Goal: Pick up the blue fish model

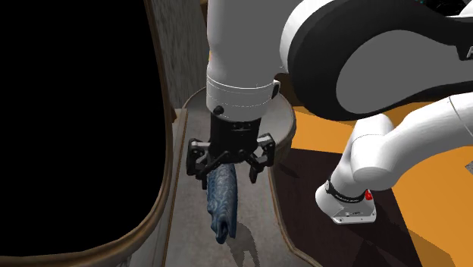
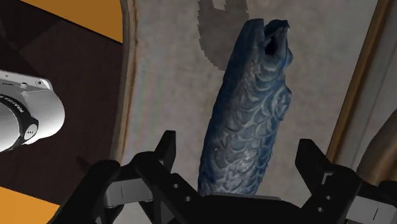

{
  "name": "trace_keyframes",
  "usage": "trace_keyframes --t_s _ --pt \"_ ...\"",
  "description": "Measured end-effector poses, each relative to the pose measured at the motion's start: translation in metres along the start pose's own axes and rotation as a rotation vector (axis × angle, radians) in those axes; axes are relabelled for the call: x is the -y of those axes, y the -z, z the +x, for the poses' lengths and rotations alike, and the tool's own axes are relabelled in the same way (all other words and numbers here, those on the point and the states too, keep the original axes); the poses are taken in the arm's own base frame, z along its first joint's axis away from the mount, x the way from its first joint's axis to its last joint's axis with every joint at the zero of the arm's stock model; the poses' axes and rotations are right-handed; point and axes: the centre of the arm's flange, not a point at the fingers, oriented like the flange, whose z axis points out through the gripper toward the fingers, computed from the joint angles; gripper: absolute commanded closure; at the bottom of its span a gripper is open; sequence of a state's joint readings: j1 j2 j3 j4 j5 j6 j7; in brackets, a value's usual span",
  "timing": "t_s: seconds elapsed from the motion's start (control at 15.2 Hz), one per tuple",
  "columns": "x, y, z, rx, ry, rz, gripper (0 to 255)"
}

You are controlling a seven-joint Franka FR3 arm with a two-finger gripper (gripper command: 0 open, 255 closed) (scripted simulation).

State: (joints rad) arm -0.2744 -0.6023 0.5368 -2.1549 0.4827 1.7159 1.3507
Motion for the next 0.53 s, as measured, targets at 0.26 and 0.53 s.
trace_keyframes --t_s 0.26,0.53 --pt "0.009 -0.010 0.000 0.006 -0.091 0.024 0" --pt "0.006 -0.031 0.002 0.007 -0.097 0.025 0"
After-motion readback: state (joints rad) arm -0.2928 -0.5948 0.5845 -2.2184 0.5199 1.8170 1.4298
